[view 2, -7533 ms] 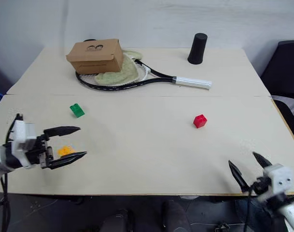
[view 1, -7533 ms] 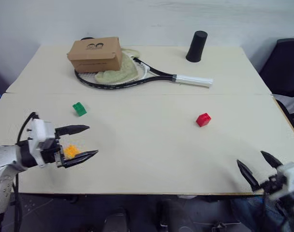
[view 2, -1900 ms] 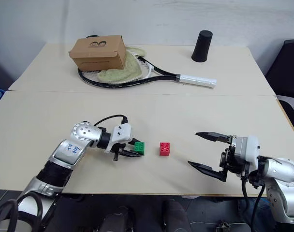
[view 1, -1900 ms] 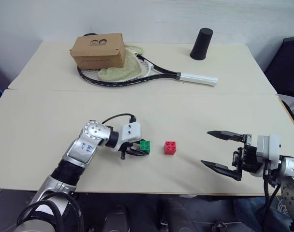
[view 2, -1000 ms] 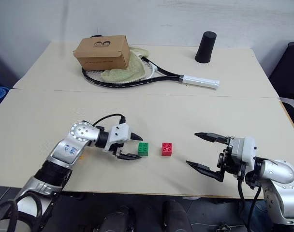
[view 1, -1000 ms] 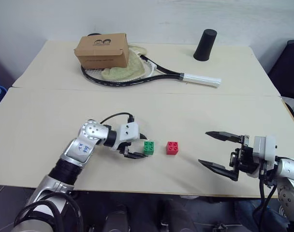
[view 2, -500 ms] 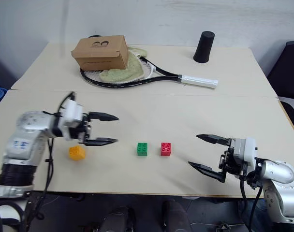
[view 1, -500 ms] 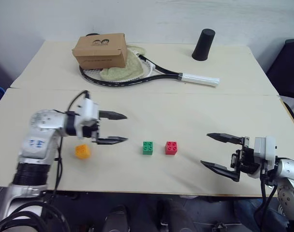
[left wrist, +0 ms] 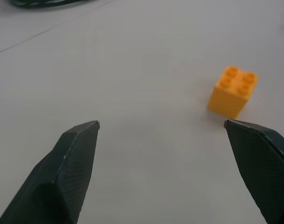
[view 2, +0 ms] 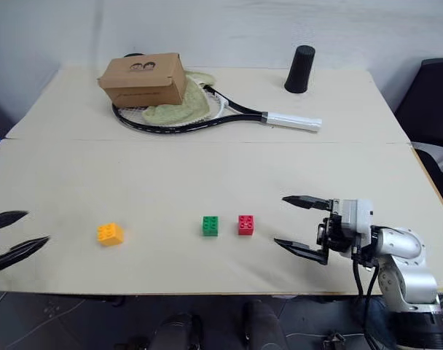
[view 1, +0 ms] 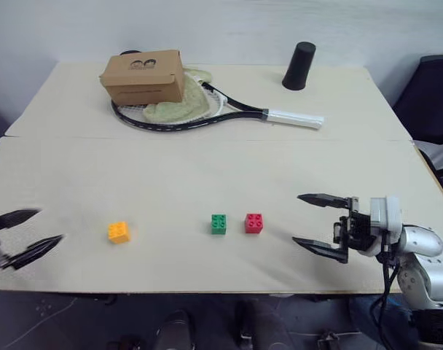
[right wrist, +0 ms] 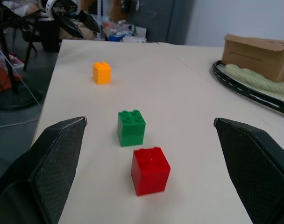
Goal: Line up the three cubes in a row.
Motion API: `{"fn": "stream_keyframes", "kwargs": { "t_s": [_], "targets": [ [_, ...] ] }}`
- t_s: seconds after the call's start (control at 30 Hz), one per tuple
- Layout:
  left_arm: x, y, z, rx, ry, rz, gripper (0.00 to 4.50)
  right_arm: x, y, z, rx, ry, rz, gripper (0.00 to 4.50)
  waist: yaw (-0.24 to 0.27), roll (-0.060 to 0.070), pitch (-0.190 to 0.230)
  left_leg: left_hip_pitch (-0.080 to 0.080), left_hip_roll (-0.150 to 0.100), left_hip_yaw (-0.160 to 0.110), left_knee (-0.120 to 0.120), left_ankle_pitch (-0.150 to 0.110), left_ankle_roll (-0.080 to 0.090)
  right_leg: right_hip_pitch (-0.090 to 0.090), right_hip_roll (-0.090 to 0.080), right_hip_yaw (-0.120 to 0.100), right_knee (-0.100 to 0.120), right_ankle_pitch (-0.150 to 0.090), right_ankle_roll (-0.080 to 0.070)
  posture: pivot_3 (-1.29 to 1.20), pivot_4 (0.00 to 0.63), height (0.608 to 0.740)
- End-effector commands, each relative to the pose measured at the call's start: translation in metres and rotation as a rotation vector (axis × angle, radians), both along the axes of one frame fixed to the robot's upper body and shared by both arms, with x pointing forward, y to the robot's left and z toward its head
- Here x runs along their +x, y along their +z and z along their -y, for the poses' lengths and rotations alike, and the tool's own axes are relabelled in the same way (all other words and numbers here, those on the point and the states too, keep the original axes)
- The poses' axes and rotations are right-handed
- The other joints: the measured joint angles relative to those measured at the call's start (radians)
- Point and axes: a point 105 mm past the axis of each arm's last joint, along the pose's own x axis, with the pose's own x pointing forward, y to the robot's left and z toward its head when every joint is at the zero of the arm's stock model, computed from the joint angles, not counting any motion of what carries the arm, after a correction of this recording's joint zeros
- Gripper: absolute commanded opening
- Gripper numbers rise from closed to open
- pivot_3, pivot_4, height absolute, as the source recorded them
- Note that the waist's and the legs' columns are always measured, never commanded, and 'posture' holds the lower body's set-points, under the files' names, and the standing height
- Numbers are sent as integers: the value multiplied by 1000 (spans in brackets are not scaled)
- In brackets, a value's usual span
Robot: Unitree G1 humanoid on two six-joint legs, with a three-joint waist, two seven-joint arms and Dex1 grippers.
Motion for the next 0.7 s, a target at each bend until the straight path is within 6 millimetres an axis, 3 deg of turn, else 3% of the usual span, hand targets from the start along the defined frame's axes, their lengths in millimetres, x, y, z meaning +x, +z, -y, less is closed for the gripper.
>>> {"fn": "stream_keyframes", "kwargs": {
  "t_s": [0.03,0.13,0.37,0.47,0.7],
  "targets": [
    [-27,-4,-9,17,81,-1,4473,-4,2,-5,-14,62,39,4500,9,0,0,0,0,0,0,-1,0,0,-1,0,0,0,0,0,150,740],
    [-36,-10,-1,-1,74,-11,4473,-4,0,-5,-27,91,41,4500,21,-1,0,0,-2,-4,0,-1,0,1,-4,-5,-1,0,-1,0,150,740],
    [28,6,53,-10,-197,84,4473,-2,-1,1,-50,108,50,4500,40,3,-1,1,-2,-10,0,0,0,9,-11,-16,-3,-1,-3,0,150,740],
    [45,-1,72,28,-354,41,4473,-6,0,3,-53,112,51,4500,31,3,-1,1,-2,-9,-2,1,1,9,-11,-16,-4,-1,-3,0,150,740],
    [82,-16,84,130,-536,-17,4473,-19,-2,1,-51,111,33,4500,11,4,-1,0,-1,-8,-2,1,0,9,-8,-18,-4,-1,-2,0,150,740]
  ]
}}
